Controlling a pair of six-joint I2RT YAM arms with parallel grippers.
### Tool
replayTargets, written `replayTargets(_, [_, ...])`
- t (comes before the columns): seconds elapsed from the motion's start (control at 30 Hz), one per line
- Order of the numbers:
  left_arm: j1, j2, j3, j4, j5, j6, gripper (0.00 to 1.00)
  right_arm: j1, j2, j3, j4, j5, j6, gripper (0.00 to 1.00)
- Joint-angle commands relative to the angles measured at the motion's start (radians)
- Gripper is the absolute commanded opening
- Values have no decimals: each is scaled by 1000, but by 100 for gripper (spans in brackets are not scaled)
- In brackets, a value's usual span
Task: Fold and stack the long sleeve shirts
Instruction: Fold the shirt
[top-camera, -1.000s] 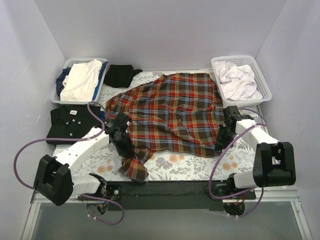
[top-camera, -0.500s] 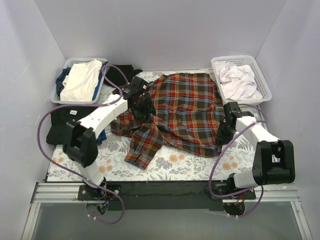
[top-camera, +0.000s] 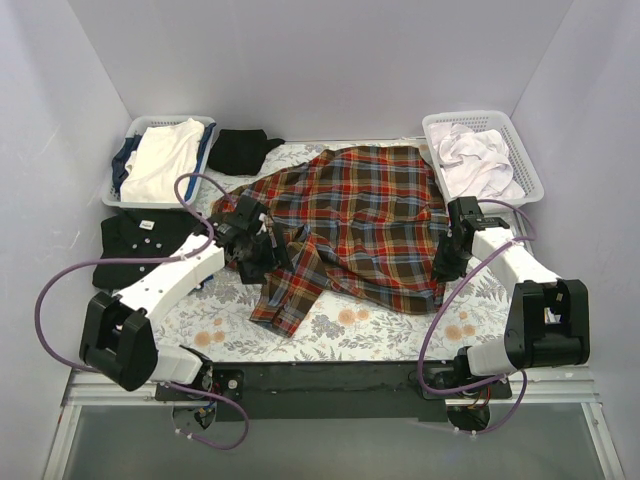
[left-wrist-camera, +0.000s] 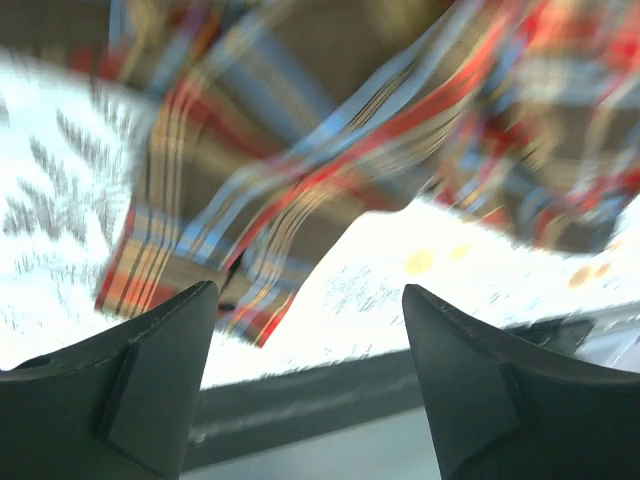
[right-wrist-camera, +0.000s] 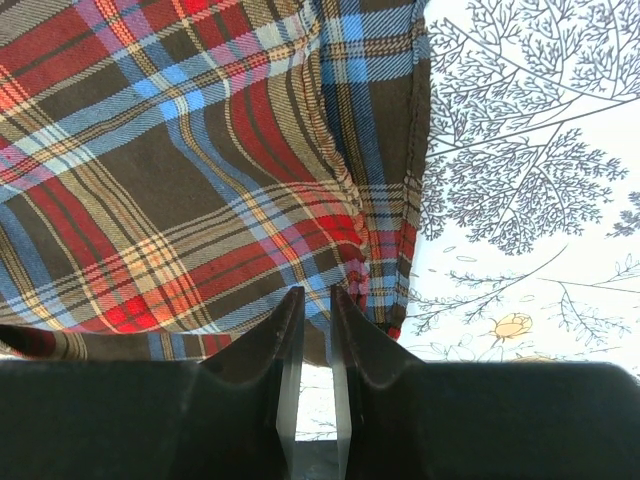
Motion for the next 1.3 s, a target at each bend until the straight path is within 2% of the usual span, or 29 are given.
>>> replayTargets(0.0, [-14, 14, -135, 31, 59, -36, 74, -2, 10, 35, 9, 14, -12, 24])
replayTargets(0.17, [-17, 93, -177, 90, 32, -23, 75, -2, 4, 23, 11, 6, -11, 24])
replayTargets(0.33, [-50, 178, -192, 76, 3, -13, 75, -2, -16, 21, 9, 3, -6, 24])
replayTargets(0.47, [-90, 229, -185, 24, -26, -6, 68, -3, -19, 31, 8, 9, 1, 24])
replayTargets(0.5, [-113, 238, -182, 16, -34, -4, 54, -2, -21, 34, 8, 9, 1, 24])
replayTargets(0.57, [-133, 254, -179, 1, -48, -3, 37, -2, -22, 38, 8, 12, 1, 24])
replayTargets(0.6, [-148, 252, -179, -2, -49, -3, 18, -2, -24, 40, 6, 17, 1, 24])
replayTargets(0.63, [-156, 248, -163, -19, -56, -4, 6, -2, -25, 40, 5, 20, 3, 24])
replayTargets(0.67, [-162, 228, -151, -31, -65, -4, 0, -3, -25, 46, 3, 26, 3, 24])
replayTargets(0.7, [-170, 215, -130, -45, -83, -1, 0, -3, -27, 47, 0, 29, 3, 24])
replayTargets(0.83, [-170, 165, 66, -142, -206, 78, 0, -2, -27, 61, -4, 40, -3, 24])
replayTargets(0.87, [-170, 166, 188, -156, -226, 89, 0, -3, -25, 67, -6, 43, -5, 24])
replayTargets(0.93, [-169, 197, 313, -169, -278, 126, 0, -2, -24, 78, -7, 52, -9, 24])
replayTargets(0.97, [-162, 297, 546, -162, -304, 155, 0, -3, -21, 86, -7, 57, -14, 24])
replayTargets(1.03, [-156, 352, 692, -140, -318, 189, 0, -3, -22, 87, -6, 57, -15, 24])
replayTargets(1.13, [-133, 490, 842, -113, -324, 200, 0, -2, -28, 93, -6, 55, -15, 24])
replayTargets(1.23, [-95, 599, 913, -26, -330, 188, 0, -2, -31, 104, -3, 52, -11, 24])
replayTargets(1.27, [-84, 641, 920, 49, -323, 188, 0, -3, -30, 112, -4, 52, -11, 24])
